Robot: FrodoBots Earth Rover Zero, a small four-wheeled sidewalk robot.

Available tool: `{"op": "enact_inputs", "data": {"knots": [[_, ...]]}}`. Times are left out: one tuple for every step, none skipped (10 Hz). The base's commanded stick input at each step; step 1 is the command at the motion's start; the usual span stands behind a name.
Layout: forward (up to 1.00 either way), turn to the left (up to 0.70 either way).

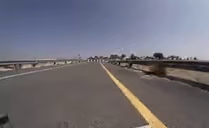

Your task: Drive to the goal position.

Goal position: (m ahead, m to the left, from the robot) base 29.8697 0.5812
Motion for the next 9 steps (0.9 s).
{"op": "enact_inputs", "data": {"knots": [[1.0,0.0],[1.0,0.0],[1.0,0.0],[1.0,0.0],[1.0,0.0],[1.0,0.0],[1.0,0.0],[1.0,0.0],[1.0,0.0]]}}
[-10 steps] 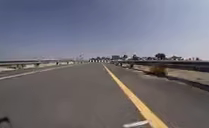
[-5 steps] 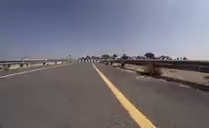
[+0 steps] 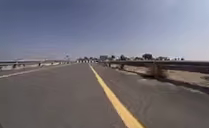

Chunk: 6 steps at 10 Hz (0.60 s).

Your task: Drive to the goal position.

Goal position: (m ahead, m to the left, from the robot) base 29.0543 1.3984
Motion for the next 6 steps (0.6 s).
{"op": "enact_inputs", "data": {"knots": [[1.0,0.0],[1.0,0.0],[1.0,0.0],[1.0,0.0],[1.0,0.0],[1.0,0.0]]}}
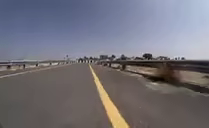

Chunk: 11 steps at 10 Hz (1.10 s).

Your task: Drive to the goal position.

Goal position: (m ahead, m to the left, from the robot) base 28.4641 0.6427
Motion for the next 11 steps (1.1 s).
{"op": "enact_inputs", "data": {"knots": [[1.0,0.0],[1.0,0.0],[1.0,0.0],[1.0,0.0],[1.0,0.0],[1.0,0.0],[1.0,0.0],[1.0,0.0],[1.0,0.0],[1.0,0.0],[1.0,0.0]]}}
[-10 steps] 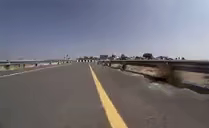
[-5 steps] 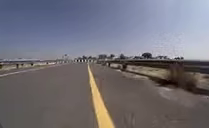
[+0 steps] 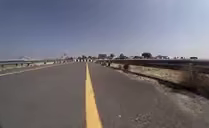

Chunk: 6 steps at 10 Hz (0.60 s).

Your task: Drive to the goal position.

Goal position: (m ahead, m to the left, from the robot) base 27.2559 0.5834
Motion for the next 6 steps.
{"op": "enact_inputs", "data": {"knots": [[1.0,0.0],[1.0,0.0],[1.0,0.0],[1.0,0.0],[1.0,0.0],[1.0,0.0]]}}
